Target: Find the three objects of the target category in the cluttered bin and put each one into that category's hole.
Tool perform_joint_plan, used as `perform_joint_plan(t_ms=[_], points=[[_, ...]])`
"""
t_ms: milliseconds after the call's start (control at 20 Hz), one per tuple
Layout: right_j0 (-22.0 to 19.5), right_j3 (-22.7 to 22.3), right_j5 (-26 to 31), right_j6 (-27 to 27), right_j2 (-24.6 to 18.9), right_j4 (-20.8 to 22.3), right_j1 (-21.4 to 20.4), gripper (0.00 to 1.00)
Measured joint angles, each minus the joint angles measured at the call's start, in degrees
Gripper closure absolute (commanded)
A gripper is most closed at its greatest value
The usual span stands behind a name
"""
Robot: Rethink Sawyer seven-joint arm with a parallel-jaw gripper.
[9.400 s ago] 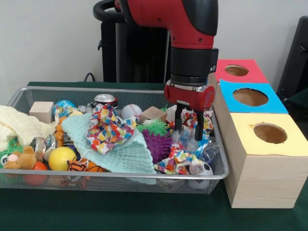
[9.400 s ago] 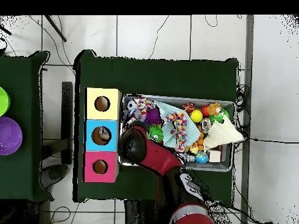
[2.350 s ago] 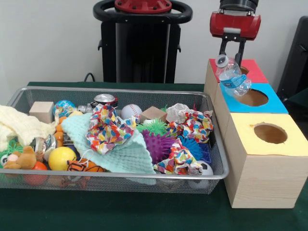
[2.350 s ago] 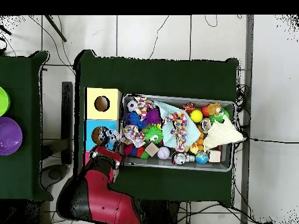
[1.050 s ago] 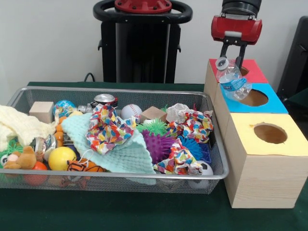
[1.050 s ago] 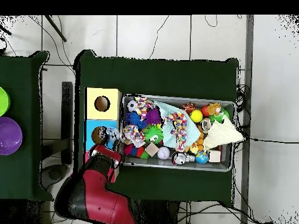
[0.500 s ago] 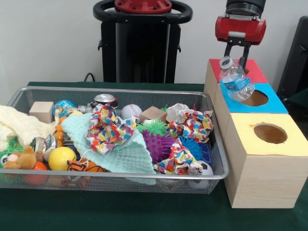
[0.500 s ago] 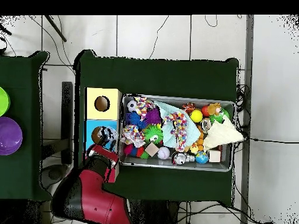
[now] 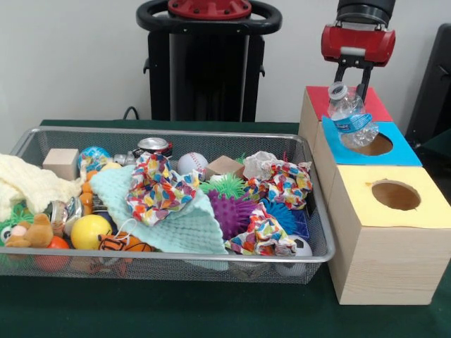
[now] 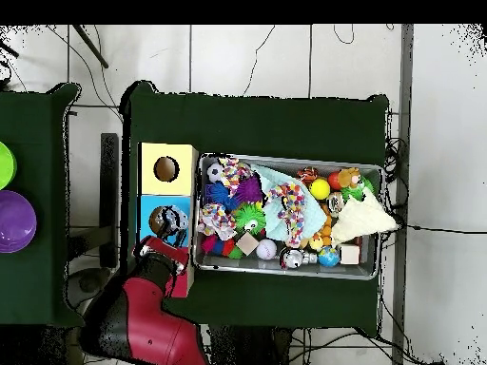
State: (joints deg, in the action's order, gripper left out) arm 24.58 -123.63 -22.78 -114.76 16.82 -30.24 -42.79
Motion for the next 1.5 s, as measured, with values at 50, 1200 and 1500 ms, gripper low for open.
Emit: perform_joint_plan(t_ms=[50,1200,1500], points=[[0.04,0.0,0.0,0.0,0.0,-0.08,-0.01,1.0],[3.43,0.02,0.0,0.0,-0.02,-4.25,3.08,1.0],[4.25,0.1,-0.43,0.0,-0.02,-5.28,3.91,1.0]])
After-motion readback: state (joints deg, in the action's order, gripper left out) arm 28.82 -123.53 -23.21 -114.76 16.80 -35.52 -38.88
